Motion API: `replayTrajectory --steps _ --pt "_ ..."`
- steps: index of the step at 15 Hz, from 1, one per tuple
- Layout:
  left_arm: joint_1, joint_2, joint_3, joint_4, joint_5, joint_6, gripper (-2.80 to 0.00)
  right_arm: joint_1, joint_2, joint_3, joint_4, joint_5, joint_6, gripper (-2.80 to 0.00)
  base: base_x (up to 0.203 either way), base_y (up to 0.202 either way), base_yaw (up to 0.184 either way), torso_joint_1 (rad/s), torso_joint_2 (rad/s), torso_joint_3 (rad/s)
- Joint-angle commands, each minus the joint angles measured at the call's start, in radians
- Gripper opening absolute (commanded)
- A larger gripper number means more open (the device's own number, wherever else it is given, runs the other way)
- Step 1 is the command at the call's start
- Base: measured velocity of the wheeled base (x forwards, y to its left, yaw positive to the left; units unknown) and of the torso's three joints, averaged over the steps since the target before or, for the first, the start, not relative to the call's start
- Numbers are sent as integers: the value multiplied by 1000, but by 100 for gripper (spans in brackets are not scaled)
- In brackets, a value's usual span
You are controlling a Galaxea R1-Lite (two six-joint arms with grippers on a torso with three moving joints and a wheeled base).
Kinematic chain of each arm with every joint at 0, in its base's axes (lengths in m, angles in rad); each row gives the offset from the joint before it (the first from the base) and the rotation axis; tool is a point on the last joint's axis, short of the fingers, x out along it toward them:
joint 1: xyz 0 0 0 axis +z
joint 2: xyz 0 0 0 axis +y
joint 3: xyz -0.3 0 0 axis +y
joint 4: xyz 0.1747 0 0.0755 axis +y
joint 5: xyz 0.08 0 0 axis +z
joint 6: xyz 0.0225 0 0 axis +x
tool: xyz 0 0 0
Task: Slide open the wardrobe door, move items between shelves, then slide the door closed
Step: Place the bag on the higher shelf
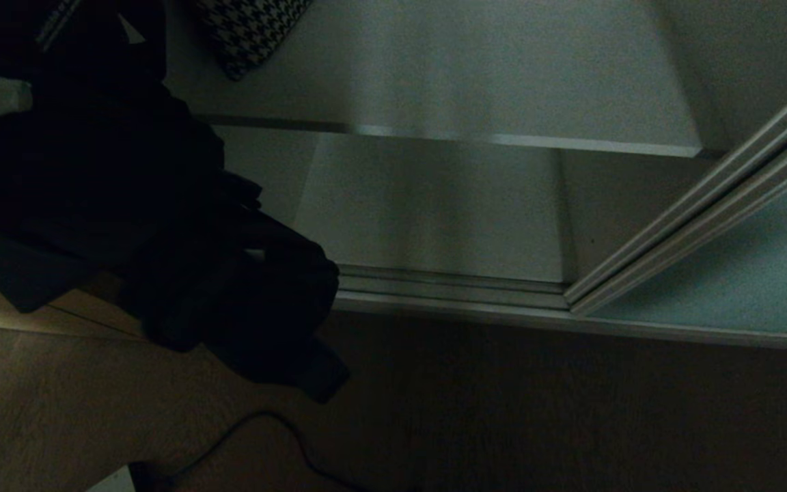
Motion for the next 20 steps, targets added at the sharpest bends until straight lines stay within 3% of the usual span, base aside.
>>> replayTrajectory --steps 1,16,20 --pt "-6 -11 7 1 -28 1 -280 0 -3 1 0 0 0 -280 0 0 0 7 7 198" --pt "-5 -29 10 -24 -31 10 -280 0 -3 0 -1 0 0 -280 0 0 0 1 3 147" --pt "-7 -29 -22 -115 -33 36 -280 0 -3 0 -1 0 0 -280 0 0 0 0 0 0"
